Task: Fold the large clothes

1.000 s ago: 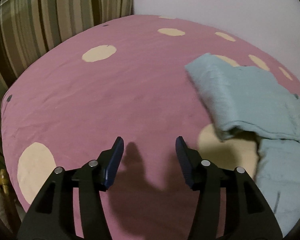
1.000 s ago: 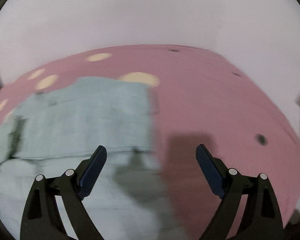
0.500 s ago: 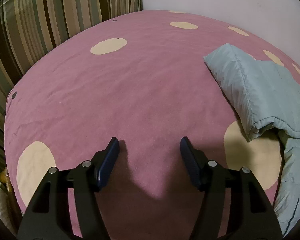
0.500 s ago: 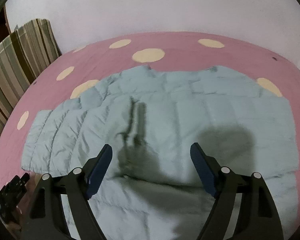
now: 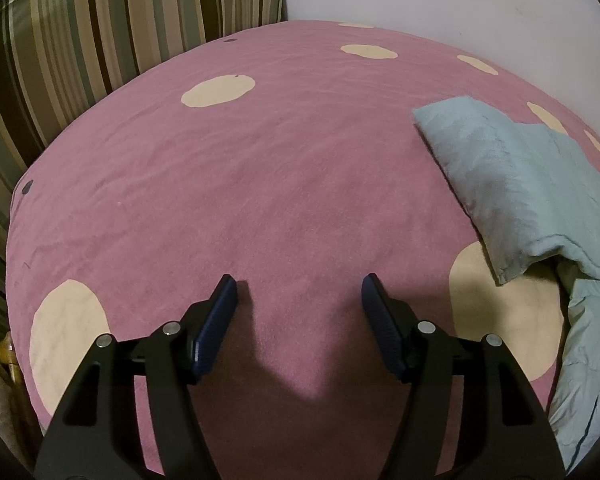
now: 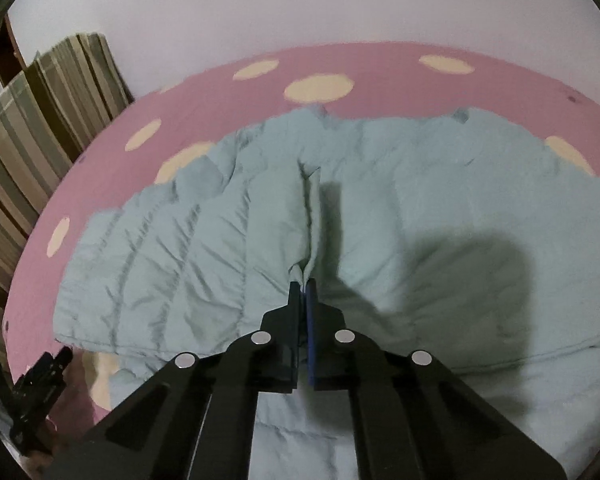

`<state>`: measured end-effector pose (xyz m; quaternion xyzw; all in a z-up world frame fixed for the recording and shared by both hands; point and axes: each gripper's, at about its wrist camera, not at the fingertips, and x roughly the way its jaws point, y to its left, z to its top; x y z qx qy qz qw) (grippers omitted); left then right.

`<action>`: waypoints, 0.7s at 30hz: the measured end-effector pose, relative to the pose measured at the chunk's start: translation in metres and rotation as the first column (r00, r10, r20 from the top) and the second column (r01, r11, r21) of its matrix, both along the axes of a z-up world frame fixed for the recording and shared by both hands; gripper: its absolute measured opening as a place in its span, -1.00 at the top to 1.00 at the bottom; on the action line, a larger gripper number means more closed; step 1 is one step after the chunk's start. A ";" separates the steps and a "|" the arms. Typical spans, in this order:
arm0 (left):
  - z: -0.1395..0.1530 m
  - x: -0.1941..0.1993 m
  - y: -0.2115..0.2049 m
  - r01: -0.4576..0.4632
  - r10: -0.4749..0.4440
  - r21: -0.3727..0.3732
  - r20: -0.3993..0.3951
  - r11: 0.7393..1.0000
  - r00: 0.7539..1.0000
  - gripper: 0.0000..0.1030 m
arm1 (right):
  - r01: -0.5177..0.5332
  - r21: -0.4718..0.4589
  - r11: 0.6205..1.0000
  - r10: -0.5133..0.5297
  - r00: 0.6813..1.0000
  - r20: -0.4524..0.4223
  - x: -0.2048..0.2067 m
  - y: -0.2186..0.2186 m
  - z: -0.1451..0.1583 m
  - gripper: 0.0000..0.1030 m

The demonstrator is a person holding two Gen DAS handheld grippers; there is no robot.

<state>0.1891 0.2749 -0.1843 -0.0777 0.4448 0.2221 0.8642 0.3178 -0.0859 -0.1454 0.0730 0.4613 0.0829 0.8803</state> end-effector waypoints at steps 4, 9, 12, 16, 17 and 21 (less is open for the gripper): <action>0.001 0.001 -0.001 -0.001 0.001 0.008 -0.001 1.000 1.000 -0.26 | 0.076 -0.053 0.996 -0.072 0.994 0.085 -0.010 -0.039 0.026 0.97; 0.002 0.002 -0.003 -0.004 0.004 0.020 -0.010 1.000 1.000 -0.26 | 0.211 -0.141 0.967 -0.194 0.972 0.130 -0.018 -0.108 0.036 0.97; 0.004 0.004 -0.006 -0.006 0.007 0.031 -0.017 1.000 1.000 -0.26 | 0.297 -0.176 0.939 -0.281 0.953 0.109 -0.021 -0.155 0.028 0.97; 0.010 0.010 -0.015 0.015 -0.014 0.036 -0.013 0.999 1.000 -0.26 | 0.352 -0.196 0.915 -0.347 0.936 0.061 -0.023 -0.196 0.011 0.97; 0.012 0.011 -0.019 0.024 -0.023 0.038 -0.010 0.999 1.000 -0.26 | 0.361 -0.203 0.910 -0.359 0.932 0.048 -0.023 -0.203 0.004 0.97; 0.023 0.025 -0.045 0.090 -0.090 0.055 0.006 0.994 0.996 -0.26 | 0.363 -0.209 0.908 -0.373 0.928 -0.009 -0.021 -0.221 -0.021 0.97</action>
